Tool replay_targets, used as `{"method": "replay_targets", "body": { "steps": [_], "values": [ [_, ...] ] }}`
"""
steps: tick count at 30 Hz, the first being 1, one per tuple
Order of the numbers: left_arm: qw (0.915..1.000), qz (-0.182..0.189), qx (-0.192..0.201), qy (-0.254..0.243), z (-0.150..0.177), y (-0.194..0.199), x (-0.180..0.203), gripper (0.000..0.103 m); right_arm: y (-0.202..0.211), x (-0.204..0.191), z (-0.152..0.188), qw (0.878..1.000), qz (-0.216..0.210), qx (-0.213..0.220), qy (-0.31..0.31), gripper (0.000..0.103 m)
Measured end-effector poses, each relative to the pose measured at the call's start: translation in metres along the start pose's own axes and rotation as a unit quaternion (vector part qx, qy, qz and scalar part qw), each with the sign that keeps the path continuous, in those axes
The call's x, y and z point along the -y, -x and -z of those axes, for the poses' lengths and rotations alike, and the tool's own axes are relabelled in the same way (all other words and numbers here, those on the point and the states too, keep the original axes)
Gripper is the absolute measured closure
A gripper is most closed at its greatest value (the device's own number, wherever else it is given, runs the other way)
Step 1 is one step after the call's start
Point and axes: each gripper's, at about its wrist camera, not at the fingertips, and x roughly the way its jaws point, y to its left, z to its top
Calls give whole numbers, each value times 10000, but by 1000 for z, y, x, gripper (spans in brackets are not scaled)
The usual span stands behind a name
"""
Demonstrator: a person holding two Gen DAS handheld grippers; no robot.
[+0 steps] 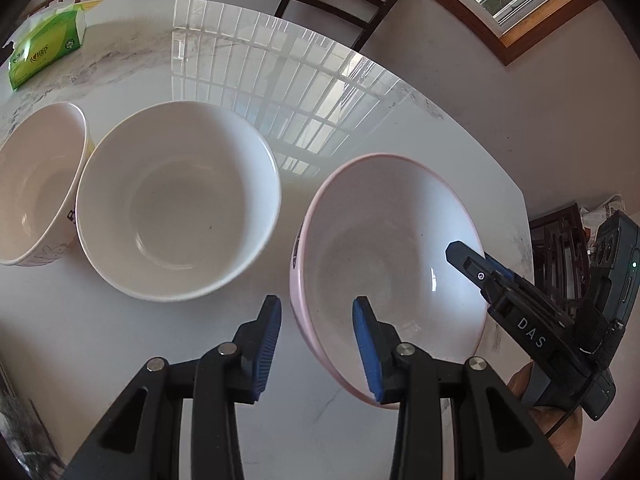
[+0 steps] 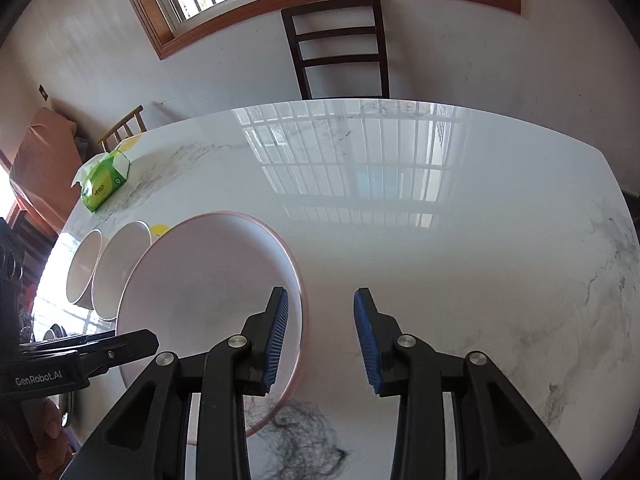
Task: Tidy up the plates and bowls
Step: 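Move the right gripper to the pink bowl and grasp its rim, then carry the pink bowl beside the plate stack, set it down, release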
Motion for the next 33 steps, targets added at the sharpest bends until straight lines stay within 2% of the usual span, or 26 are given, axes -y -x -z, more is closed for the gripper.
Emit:
{"method": "replay_targets", "body": {
  "steps": [2, 3, 4, 6, 7, 10, 14, 19, 24, 27, 33],
  "values": [
    [9998, -56, -199, 17, -1, -7, 0, 67, -9, -1, -1, 9999, -6, -154, 68, 70],
    [9995, -31, -298, 46, -1, -12, 1, 79, -13, -3, -2, 9996, 91, -217, 138, 73],
    [9995, -78, -309, 48, 0, -14, 3, 80, -19, -4, -1, 9991, 193, -324, 213, 82],
    [9991, -281, -275, -128, 0, -13, 8, 83, -29, -5, 2, 9980, 147, -561, 253, 93],
    [9989, -322, -282, -191, 2, -12, 10, 85, -31, -7, 5, 9976, 131, -616, 270, 95],
    [9988, -238, -415, -124, 6, -16, 8, 89, -25, -9, 13, 9976, 226, -577, 301, 96],
    [9986, -252, -430, -181, 13, -18, 10, 90, -2, 4, 10, 9994, -18, -337, -42, 96],
    [9982, -364, -437, -212, 14, -13, 12, 90, 1, -2, 6, 9988, 235, -430, 88, 96],
    [9983, -351, -320, -338, 26, 9, 9, 90, 6, -6, 12, 9989, 31, -465, 35, 96],
    [9984, -360, -231, -380, 46, 30, 0, 90, 18, -13, 28, 9990, -88, -433, 86, 95],
    [9977, -491, -156, -432, 93, 74, -33, 91, 44, -38, 79, 9967, -663, -473, -79, 92]
  ]
}}
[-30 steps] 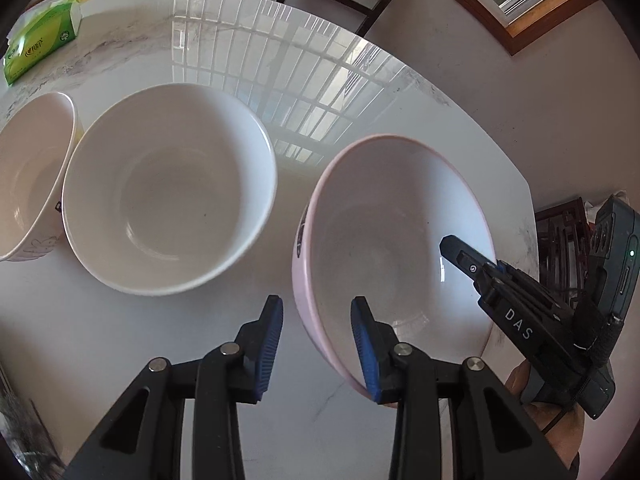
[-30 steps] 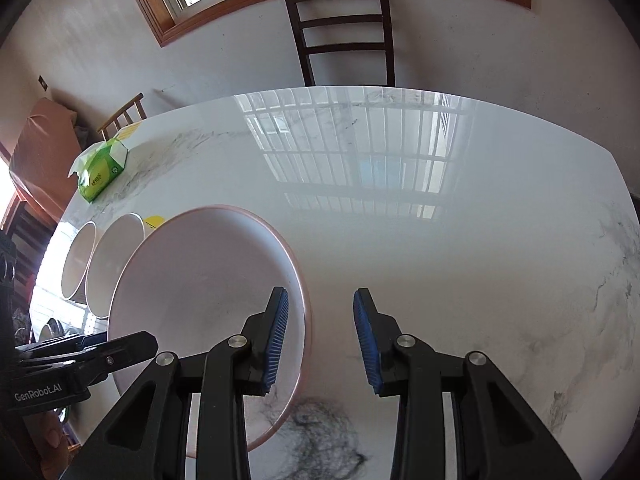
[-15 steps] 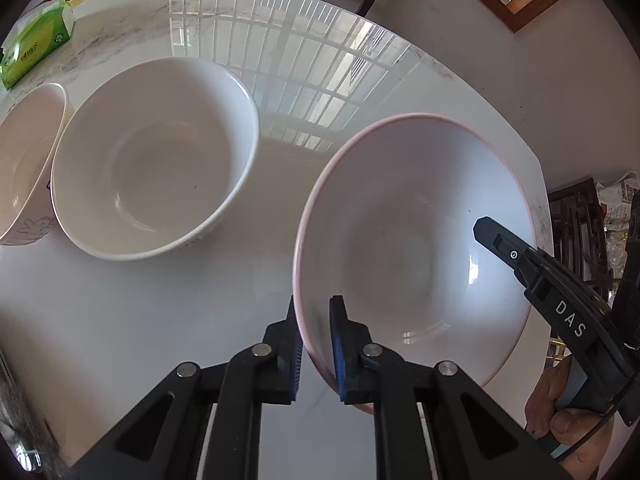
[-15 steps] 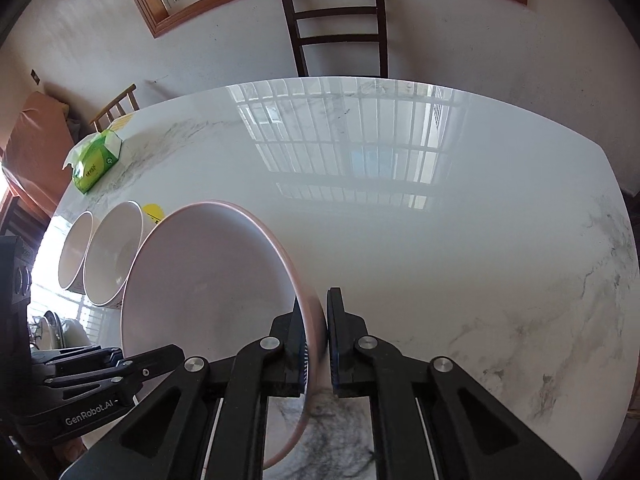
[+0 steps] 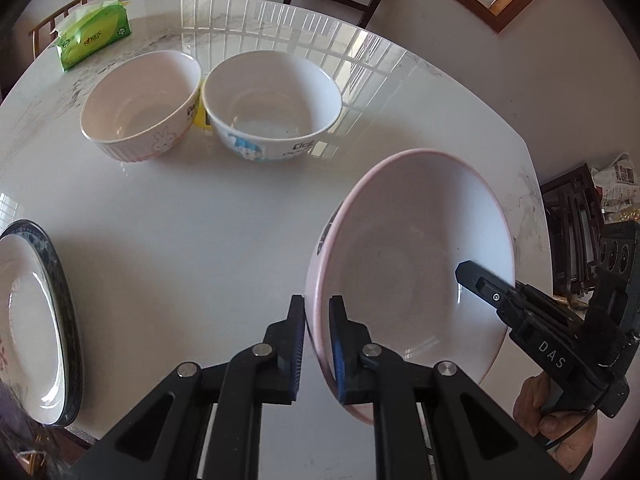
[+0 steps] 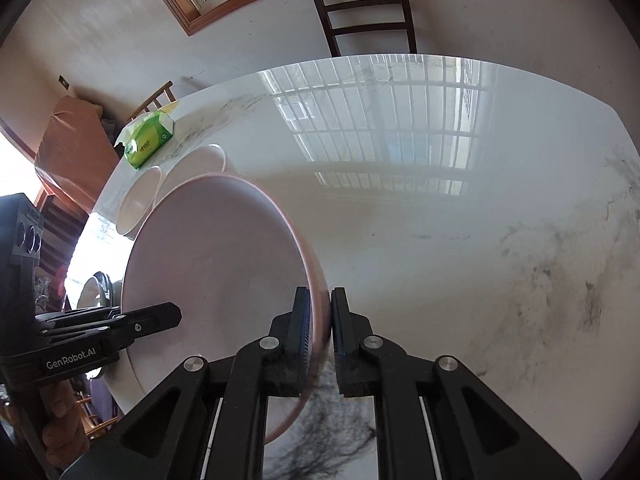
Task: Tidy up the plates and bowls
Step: 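Carry the pink bowl beside the plate stack, set it down, release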
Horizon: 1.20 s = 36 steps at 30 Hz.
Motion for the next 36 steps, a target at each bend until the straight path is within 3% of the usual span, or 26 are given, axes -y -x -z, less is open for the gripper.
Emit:
{"method": "replay_targets", "body": {
  "steps": [8, 13, 18, 36],
  "values": [
    [9991, -406, 76, 58, 62, 29, -58, 91, -7, -64, 72, 9969, -661, -425, 84, 89],
    [9984, -547, 120, 81, 73, 34, -82, 91, -18, -100, 98, 9936, -891, -646, 242, 89],
    [9983, -555, 137, 60, 84, 29, -96, 91, -28, -124, 108, 9929, -837, -773, 334, 89],
    [9979, -571, 316, -29, 85, 24, -111, 88, -34, -134, 114, 9929, -781, -856, 250, 89]
  ]
}}
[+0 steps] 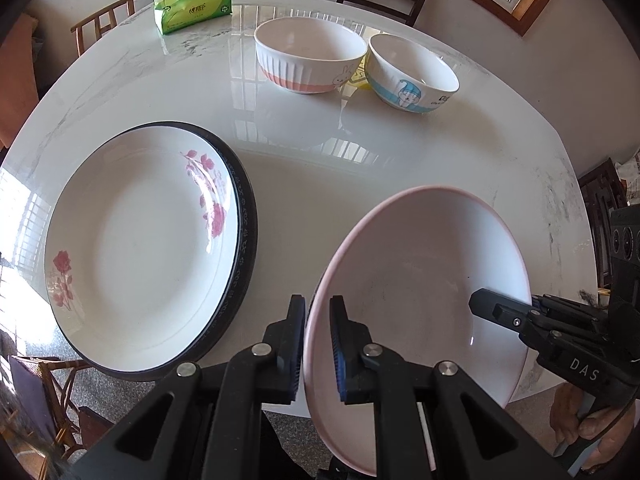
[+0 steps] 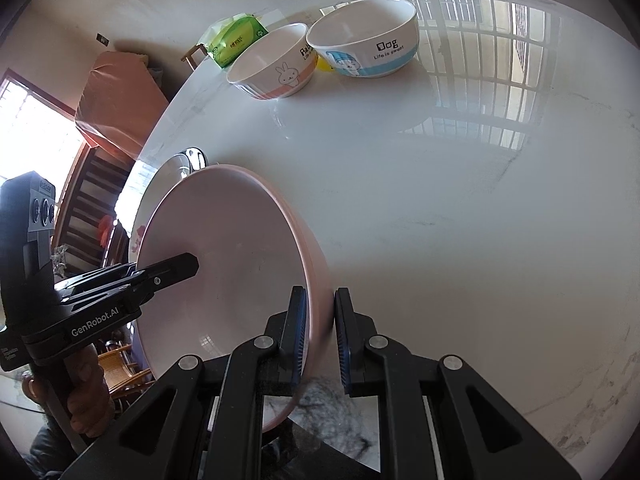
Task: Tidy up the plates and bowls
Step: 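Carry the pink bowl beside the plate stack, set it down, release, then move the right gripper toward the white rabbit and Dog bowls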
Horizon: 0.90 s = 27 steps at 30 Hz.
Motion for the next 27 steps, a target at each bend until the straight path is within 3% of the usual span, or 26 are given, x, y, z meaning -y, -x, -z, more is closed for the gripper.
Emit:
{"method": "replay_targets", "body": {
  "steps": [11, 15, 19, 22, 25, 27],
  "values": [
    [9982, -29, 598, -105, -4, 19, -13, 70, 3, -1, -4, 9992, -286, 256, -63, 85],
    [9969, 188, 757, -47, -1, 31, -20, 68, 11, 5, -7, 9981, -362, 462, -200, 82],
    [9952, 612, 737, 187, -4, 44, -32, 49, 25, 3, -7, 9968, -357, 706, -126, 80],
    [9890, 1073, 971, 298, -6, 60, -39, 47, 37, -4, -13, 9960, -405, 792, 7, 80],
    [9895, 620, 1302, -9, -14, 77, -35, 46, 51, -11, -23, 9947, -496, 902, 54, 80],
    [9916, 410, 1200, -241, -27, 79, -32, 46, 57, -14, -33, 9940, -669, 862, 3, 80]
  ]
}}
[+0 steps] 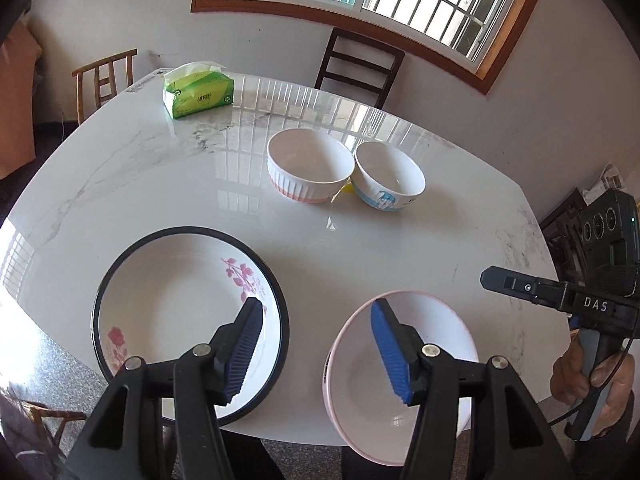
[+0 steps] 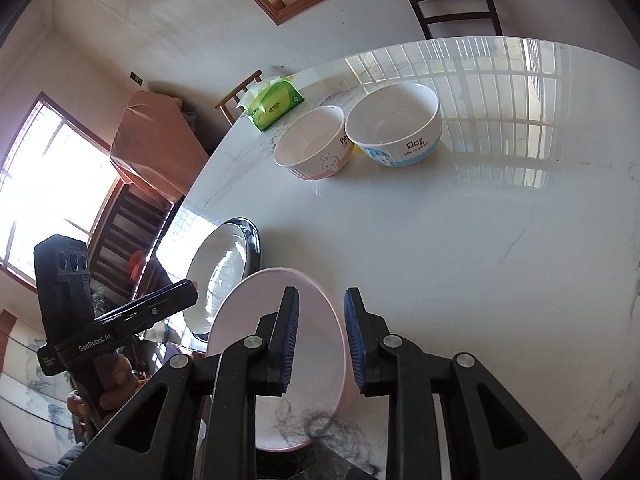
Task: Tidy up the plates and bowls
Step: 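Move the right gripper toward the white rabbit and Dog bowls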
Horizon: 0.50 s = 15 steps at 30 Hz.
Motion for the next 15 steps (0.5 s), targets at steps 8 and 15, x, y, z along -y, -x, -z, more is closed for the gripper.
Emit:
{"method": "replay_targets", "body": {
  "steps": [8, 15],
  "values": [
    [9998, -21, -116, 127, -64, -31, -22, 46, -23, -23, -48, 9990, -217, -317, -225, 80],
    [9994, -155, -226, 190, -107, -67, -35, 46, -63, -18, -86, 9960, -210, -519, -694, 73]
  ]
}}
